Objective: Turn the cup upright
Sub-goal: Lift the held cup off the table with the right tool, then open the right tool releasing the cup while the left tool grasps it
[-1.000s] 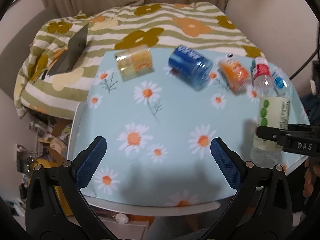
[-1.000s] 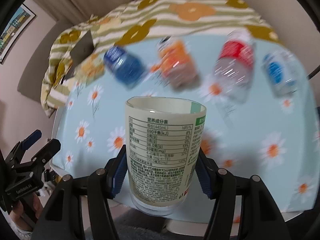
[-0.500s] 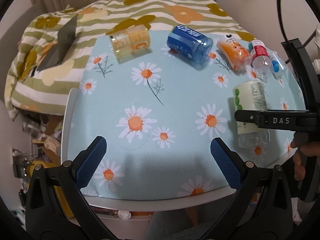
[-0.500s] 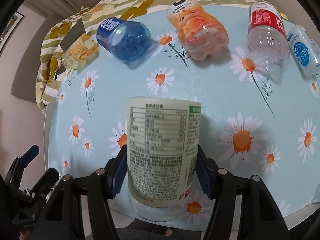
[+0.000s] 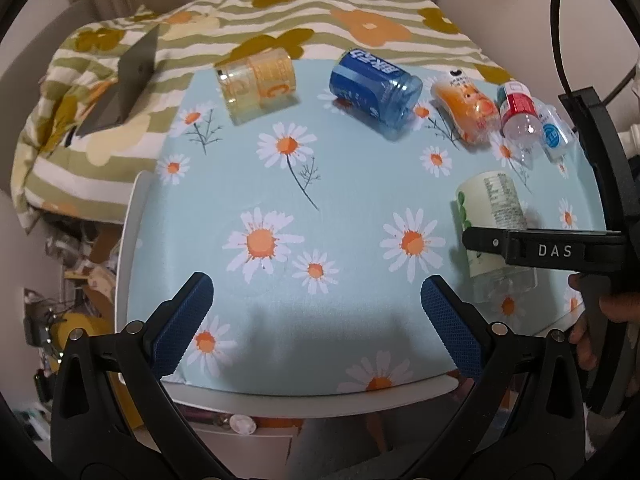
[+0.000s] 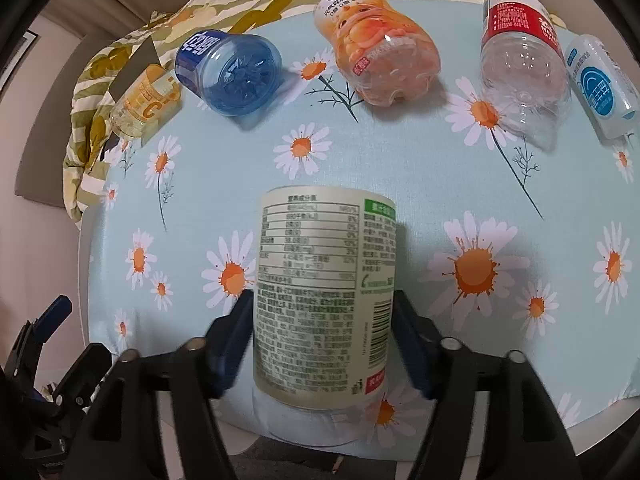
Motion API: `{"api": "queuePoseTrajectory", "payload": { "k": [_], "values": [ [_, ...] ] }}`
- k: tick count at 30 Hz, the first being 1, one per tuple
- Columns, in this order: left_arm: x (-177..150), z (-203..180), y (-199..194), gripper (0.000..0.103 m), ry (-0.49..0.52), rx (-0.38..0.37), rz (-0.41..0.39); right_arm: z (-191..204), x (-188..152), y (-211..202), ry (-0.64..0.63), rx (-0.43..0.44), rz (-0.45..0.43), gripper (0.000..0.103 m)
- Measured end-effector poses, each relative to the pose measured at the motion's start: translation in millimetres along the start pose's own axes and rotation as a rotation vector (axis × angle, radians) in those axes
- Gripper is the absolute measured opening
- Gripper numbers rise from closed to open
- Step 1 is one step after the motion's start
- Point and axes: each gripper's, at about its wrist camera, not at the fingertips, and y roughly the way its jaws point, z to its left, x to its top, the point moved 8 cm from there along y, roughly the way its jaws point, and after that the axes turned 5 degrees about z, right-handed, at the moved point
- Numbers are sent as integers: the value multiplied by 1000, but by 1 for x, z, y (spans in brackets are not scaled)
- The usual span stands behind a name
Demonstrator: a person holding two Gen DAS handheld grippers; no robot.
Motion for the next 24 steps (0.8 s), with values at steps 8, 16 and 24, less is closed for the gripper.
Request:
{"api": "queuePoseTrajectory", "payload": {
  "k": [8, 16, 24],
  "values": [
    [8, -7, -25, 103, -55, 67, -52, -3, 1, -22, -19, 45, -15, 86],
    [43, -44, -52, 103, -31, 79, -71, -27, -4, -77, -107, 58, -99, 103],
    [66, -121, -15, 103, 60, 13, 96, -78, 0, -130, -255, -102, -224, 103]
  ]
}}
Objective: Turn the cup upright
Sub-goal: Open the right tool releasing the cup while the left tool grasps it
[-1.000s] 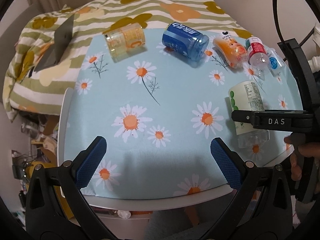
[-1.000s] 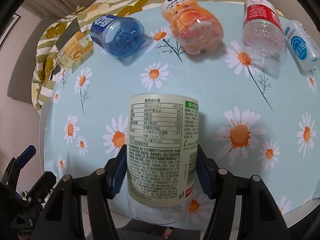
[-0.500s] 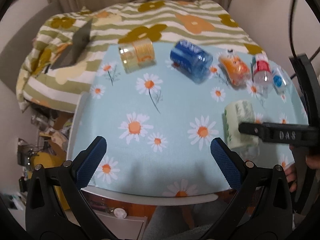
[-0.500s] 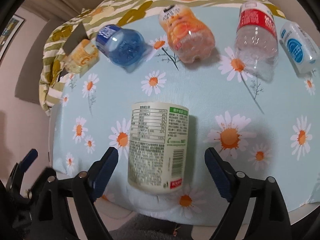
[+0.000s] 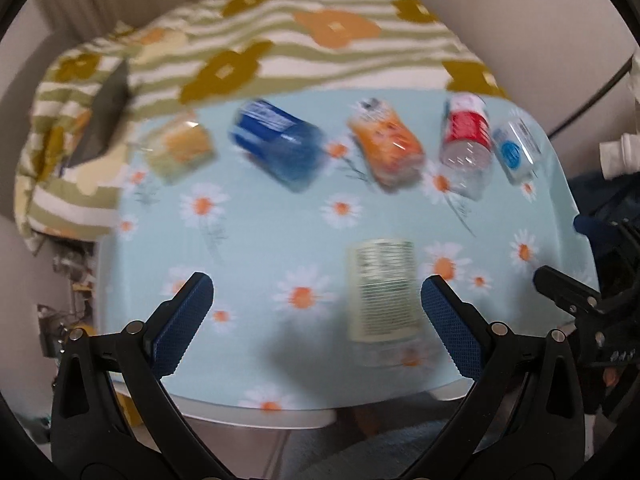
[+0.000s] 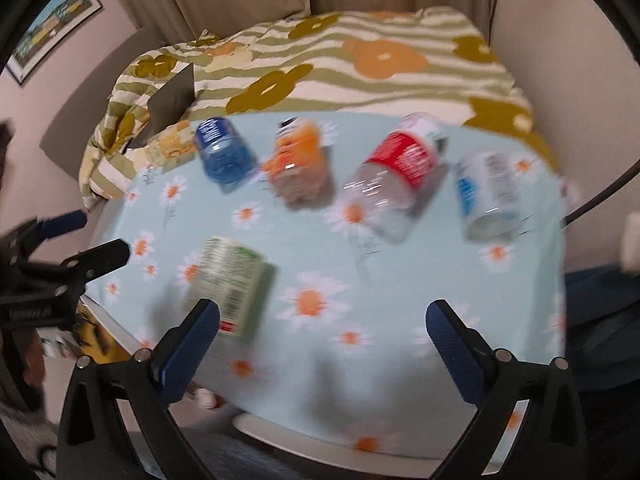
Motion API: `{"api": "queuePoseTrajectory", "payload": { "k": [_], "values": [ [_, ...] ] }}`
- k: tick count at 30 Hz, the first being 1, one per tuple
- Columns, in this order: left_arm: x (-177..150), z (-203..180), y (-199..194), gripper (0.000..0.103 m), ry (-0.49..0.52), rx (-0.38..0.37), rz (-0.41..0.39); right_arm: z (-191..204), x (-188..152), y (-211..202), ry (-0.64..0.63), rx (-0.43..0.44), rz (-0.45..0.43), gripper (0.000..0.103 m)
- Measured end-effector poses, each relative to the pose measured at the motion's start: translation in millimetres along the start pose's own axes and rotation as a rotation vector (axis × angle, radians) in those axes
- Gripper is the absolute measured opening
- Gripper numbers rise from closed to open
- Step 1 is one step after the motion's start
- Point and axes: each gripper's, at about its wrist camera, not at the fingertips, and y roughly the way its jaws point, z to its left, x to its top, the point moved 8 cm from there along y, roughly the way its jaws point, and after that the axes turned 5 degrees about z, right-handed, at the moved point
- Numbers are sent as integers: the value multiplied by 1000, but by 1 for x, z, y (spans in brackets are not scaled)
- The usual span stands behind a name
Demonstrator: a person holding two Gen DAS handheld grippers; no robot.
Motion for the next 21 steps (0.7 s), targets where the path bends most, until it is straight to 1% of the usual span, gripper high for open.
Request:
{"api": "queuePoseTrajectory", "payload": {
  "k": [2, 4, 7, 12, 19, 21],
  "values": [
    [3, -14, 18, 103, -18, -47, 74, -15, -2, -3, -13, -17, -13, 103],
    [4, -22, 35, 103, -43, -73, 129, -29, -4, -6, -13, -12, -23, 103],
    [3, -28, 59, 103, -68, -71, 193, -46, -3, -8, -9, 15, -34, 103],
    [3, -32, 78, 103, -95, -55, 249, -64, -3, -5, -14, 45, -40, 103],
    [2, -35, 93, 103, -142, -75, 346, -70, -3, 5, -48, 78, -47, 103],
    [1, -34, 99, 99, -144, -67, 378, -71, -4, 10, -59, 88, -42, 103]
  ]
}}
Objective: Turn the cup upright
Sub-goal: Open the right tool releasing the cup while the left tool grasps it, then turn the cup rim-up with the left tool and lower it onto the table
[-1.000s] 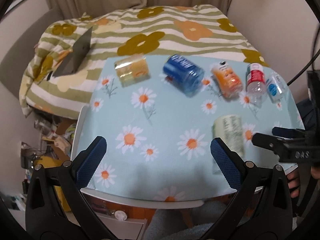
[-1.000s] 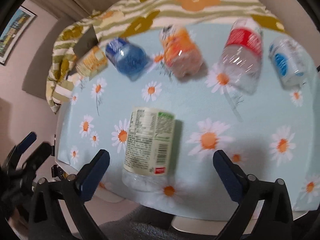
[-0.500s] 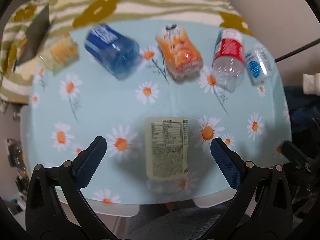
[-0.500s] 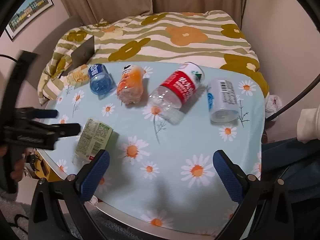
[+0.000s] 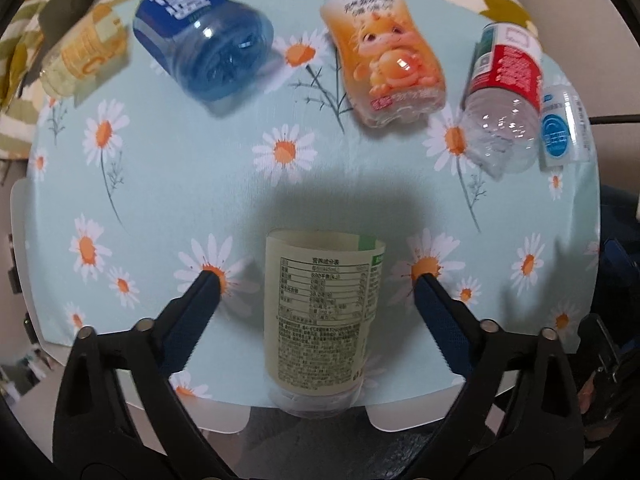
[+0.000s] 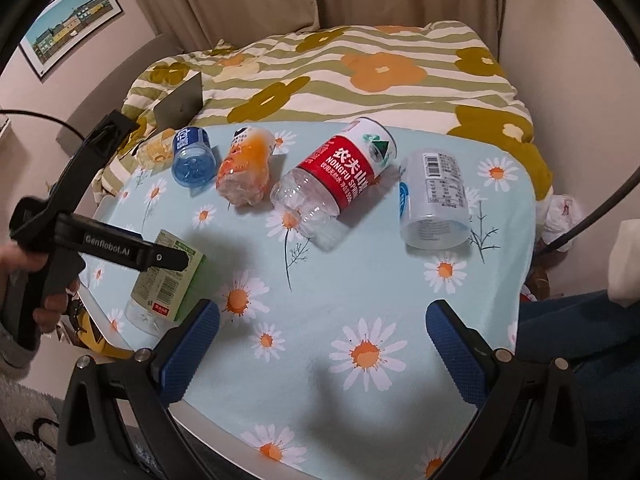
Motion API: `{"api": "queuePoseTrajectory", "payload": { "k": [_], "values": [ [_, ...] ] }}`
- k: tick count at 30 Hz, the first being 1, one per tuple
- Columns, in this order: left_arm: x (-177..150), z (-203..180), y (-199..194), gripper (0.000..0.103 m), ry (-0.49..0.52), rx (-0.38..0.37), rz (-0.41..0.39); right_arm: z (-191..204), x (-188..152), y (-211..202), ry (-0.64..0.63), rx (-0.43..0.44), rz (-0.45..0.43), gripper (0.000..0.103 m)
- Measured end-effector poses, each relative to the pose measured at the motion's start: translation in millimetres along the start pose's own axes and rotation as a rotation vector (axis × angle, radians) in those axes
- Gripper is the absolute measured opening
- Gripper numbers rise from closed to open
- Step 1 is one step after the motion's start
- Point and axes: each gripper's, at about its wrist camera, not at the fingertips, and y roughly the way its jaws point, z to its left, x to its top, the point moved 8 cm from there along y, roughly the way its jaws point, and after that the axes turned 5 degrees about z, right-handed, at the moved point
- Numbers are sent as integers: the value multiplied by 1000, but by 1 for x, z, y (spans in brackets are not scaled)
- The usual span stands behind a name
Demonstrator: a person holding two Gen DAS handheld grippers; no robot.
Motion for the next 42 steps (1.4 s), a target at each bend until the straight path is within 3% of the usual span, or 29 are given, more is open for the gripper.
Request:
{"api": "queuePoseTrajectory", "payload": {
  "k": [7, 8, 9, 16, 20, 25, 30, 37, 42],
  "values": [
    [1, -3, 19, 84, -4, -16, 84, -4, -4, 14, -17, 20, 23, 103],
    [0, -4, 23, 73, -2, -18, 91, -5, -5, 15, -15, 21, 26, 103],
    [0, -6, 26, 68, 0, -18, 101, -6, -5, 16, -14, 22, 28, 103],
    [-2, -10, 24, 66, 19, -30, 79, -9, -5, 18, -11, 21, 31, 103],
    [-5, -10, 3, 65, 30, -45, 33, -6, -3, 13, -11, 16, 19, 103],
    [-12, -9, -37, 65, 15, -123, -136, 0, 5, -4, -3, 7, -20, 103],
    [-22, 1, -70, 65, -6, -123, -412, 6, 10, -14, 33, -8, -81, 103],
    [-22, 3, -75, 65, 66, -101, -704, 14, 11, -11, 116, -11, -137, 103],
    [-22, -9, -68, 65, 142, -90, -834, 20, 7, -13, 125, -70, -176, 103]
  ]
}}
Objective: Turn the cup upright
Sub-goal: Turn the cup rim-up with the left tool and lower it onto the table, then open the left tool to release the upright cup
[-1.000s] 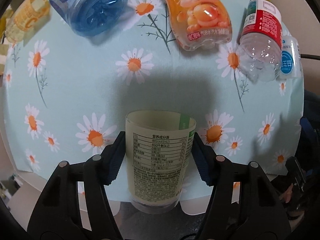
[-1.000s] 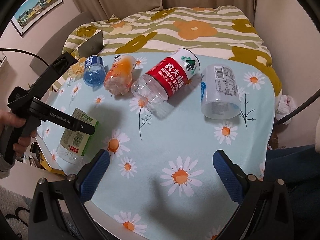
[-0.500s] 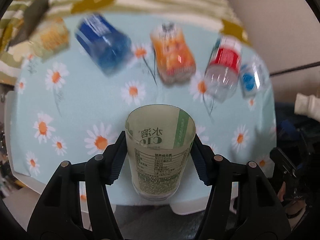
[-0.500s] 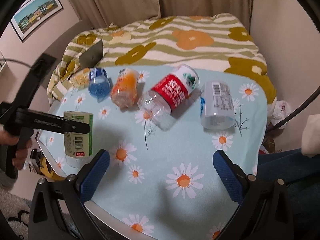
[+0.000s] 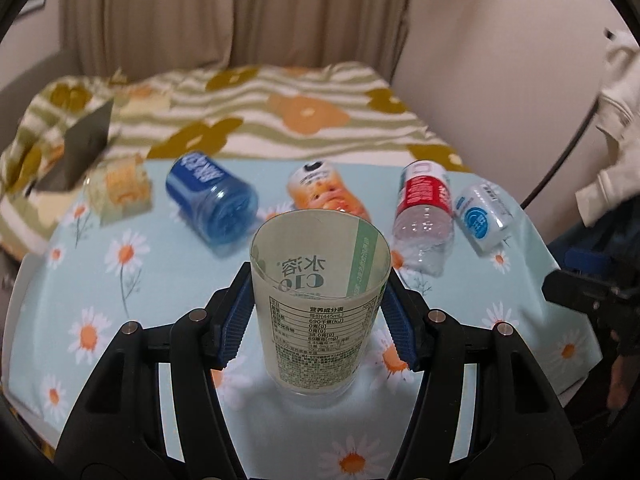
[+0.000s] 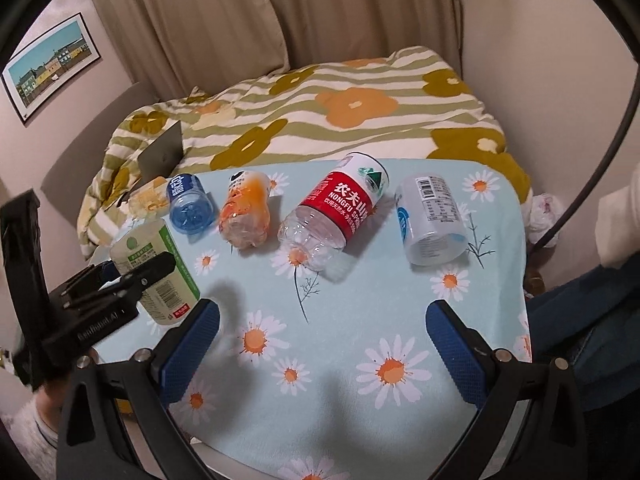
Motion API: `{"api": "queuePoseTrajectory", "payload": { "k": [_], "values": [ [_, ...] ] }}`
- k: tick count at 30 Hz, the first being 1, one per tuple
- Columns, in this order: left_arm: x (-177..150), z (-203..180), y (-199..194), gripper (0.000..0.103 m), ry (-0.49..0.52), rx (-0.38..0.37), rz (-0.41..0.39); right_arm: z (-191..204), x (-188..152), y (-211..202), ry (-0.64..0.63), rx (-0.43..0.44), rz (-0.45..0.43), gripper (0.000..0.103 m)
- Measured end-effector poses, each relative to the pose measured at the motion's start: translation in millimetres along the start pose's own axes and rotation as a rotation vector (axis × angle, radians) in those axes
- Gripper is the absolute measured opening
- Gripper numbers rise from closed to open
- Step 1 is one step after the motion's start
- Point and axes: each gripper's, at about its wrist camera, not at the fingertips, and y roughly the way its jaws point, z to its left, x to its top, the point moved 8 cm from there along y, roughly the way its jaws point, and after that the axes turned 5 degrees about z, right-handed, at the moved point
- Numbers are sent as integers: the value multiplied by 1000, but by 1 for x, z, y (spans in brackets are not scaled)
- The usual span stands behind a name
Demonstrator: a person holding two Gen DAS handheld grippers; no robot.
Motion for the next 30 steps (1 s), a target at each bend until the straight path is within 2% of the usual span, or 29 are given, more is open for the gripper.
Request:
{"api": "queuePoseTrajectory", "payload": {
  "k": [4, 11, 27, 28, 30],
  "values": [
    [-13, -7, 0, 65, 48, 14, -47, 2, -6, -1, -5, -35, -25, 103],
    [-31, -10, -4, 66, 68, 16, -62, 6, -16, -2, -11, -47, -29, 103],
    [-43, -12, -7, 69, 98, 31, 13, 12, -25, -5, -4, -40, -31, 103],
    [-43, -13, -6, 70, 106, 39, 19, 12, -25, -6, -4, -40, -31, 103],
    [-43, -13, -5, 94, 116, 53, 24, 13, -25, -7, -4, -40, -34, 103]
  ]
}}
